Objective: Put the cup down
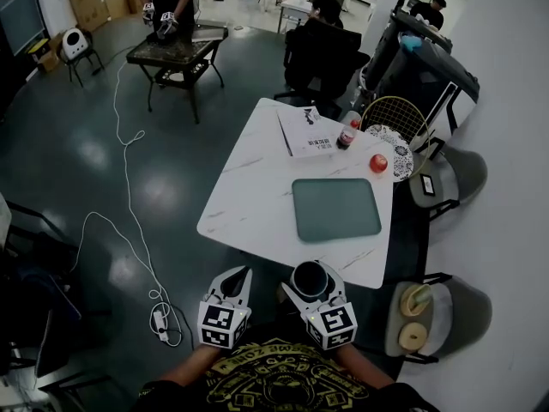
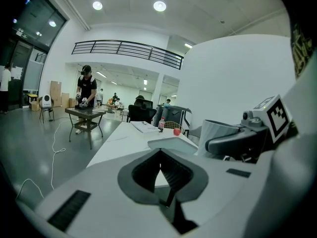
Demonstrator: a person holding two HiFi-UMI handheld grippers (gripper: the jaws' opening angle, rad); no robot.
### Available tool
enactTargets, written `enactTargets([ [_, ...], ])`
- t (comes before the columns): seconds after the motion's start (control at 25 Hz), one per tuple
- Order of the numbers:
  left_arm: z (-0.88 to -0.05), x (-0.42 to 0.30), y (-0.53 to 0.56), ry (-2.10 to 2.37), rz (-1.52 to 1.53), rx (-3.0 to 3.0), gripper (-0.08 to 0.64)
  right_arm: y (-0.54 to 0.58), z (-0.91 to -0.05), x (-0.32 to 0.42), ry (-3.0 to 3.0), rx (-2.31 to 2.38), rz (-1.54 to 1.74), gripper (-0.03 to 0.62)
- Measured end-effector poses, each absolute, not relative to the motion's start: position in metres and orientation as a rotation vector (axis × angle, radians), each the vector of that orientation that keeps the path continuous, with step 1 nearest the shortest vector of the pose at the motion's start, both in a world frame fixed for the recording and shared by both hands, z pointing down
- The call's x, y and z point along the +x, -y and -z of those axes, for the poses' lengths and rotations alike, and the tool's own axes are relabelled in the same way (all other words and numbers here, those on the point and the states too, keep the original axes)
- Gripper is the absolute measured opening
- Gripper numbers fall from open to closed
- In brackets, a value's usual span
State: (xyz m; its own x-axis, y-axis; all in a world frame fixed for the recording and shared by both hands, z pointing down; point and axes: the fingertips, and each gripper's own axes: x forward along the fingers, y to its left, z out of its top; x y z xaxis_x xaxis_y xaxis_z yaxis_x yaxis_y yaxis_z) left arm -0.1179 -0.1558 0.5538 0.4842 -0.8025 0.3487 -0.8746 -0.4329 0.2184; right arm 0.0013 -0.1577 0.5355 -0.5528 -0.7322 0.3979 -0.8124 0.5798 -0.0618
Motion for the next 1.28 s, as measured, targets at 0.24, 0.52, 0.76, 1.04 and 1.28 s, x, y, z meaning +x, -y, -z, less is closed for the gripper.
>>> enactTargets([
  [0.24,-0.553,-0.093,0.190,1.407,-0.300,2.361,0.009,0.196,-0.536,0.024,2.503,1.245,-0.336,0.377],
  [0.52,-0.558,-0.055,0.228,1.403,-0.340,2.357,0.009,0.238,-0.542,0.059,2.515,1.241,-0.355,0.377],
  [0.76,-0.561,-0.024,0.255,1.392,-0.377,2.371,0.009,0.266,-0.548,0.090,2.527,1.255,-0.364,0.377],
  [1.04,-0.566,0.007,0.284,1.380,-0.410,2.386,0.009,0.299,-0.556,0.117,2.536,1.258,-0.375,0.377],
  [1.28,-0.579,0.017,0.302,1.378,-0.447,2.353,0.009,0.321,-0.566,0.131,2.517,1.264,-0.402,0.377],
])
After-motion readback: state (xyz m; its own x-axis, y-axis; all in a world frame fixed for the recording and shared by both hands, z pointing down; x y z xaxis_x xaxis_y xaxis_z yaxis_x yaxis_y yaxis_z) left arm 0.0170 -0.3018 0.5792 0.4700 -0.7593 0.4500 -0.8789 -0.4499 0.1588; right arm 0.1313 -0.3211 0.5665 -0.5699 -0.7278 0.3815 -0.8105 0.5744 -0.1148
